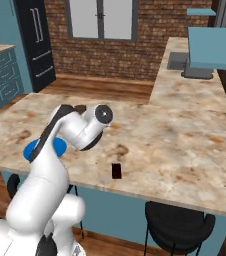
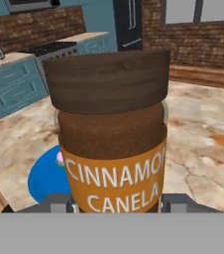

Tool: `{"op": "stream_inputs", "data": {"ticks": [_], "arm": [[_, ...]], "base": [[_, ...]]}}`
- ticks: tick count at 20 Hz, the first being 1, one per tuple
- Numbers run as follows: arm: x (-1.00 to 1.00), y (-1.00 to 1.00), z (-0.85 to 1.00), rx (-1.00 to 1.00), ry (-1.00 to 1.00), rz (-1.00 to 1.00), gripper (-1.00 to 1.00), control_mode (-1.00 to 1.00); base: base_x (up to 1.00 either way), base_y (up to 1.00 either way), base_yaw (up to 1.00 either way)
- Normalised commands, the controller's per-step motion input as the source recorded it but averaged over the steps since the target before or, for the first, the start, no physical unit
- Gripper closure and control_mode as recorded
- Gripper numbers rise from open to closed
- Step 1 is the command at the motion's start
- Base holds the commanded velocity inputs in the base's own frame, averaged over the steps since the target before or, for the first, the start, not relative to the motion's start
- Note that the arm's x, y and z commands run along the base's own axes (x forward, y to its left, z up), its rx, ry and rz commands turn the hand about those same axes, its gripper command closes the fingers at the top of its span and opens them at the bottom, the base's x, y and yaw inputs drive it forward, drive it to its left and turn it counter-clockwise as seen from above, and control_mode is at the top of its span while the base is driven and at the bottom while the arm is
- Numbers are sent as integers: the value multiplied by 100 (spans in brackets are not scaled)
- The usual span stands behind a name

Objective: Take the cinnamon bottle from the cabinet and place it on the dining table, next to the plate with the cupcake. Then take the chocolate from the dining counter and place it on the cupcake plate.

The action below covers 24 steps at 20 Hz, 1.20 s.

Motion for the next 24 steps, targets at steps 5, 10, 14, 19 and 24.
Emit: {"op": "stream_inputs", "data": {"ticks": [5,10,14,19,24], "arm": [[21,27,-35,0,0,26,100,-100],[14,37,-44,0,4,25,100,-100],[0,38,-27,0,0,26,100,-100],[23,11,-20,1,-1,22,100,-100],[44,15,-28,1,-3,16,100,-100]], "base": [[0,0,0],[0,0,0],[0,0,0],[0,0,0],[0,0,0]]}}
